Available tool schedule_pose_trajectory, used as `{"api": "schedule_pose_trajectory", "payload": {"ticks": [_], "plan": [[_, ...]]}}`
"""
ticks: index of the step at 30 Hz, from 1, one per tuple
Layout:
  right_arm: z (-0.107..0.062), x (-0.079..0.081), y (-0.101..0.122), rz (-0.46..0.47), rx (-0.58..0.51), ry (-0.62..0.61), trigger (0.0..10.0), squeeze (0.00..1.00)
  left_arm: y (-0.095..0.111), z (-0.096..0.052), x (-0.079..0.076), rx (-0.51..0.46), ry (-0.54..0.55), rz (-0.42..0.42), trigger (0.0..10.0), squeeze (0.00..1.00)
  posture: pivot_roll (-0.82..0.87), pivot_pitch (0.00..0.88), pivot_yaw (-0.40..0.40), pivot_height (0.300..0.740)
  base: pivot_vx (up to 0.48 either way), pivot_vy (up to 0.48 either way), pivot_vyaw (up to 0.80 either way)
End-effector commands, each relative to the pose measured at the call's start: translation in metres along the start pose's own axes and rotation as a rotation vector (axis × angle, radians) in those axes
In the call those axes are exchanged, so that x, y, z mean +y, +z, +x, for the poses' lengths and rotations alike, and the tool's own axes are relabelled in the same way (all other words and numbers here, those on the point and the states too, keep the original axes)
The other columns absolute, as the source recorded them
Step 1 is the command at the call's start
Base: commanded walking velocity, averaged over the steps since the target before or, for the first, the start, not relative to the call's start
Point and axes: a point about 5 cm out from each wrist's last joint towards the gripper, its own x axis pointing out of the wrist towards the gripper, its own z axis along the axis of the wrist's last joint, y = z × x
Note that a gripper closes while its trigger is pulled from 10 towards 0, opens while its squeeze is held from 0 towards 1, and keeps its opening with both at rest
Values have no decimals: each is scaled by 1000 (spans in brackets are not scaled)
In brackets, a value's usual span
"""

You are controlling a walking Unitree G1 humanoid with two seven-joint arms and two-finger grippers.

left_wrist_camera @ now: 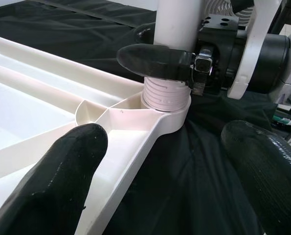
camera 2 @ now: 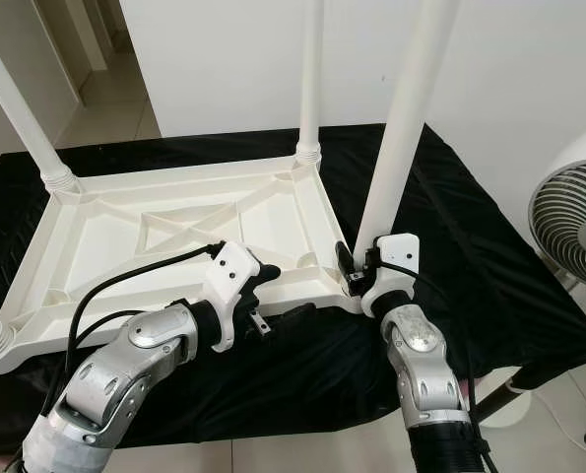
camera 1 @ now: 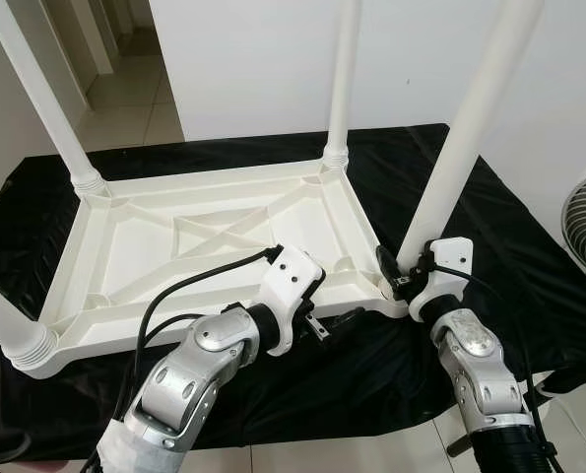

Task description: Building children table

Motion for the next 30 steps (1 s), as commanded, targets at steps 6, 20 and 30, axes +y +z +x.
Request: {"api": "schedule_pose_trajectory", "payload": {"ticks": [6,20,30], "plan": [[-4,-2,-29,68,196,4,10000,0,2,-2,-2,-2,3,5,10000,0,-15,74,53,740,0,0,0],[6,-8,-27,120,287,21,10000,0,2,-3,-2,-4,11,4,10000,0,-14,71,44,740,0,0,0],[0,-6,-33,103,293,25,10000,0,3,-4,-2,-8,27,-1,10000,0,-5,79,34,740,0,0,0]]}}
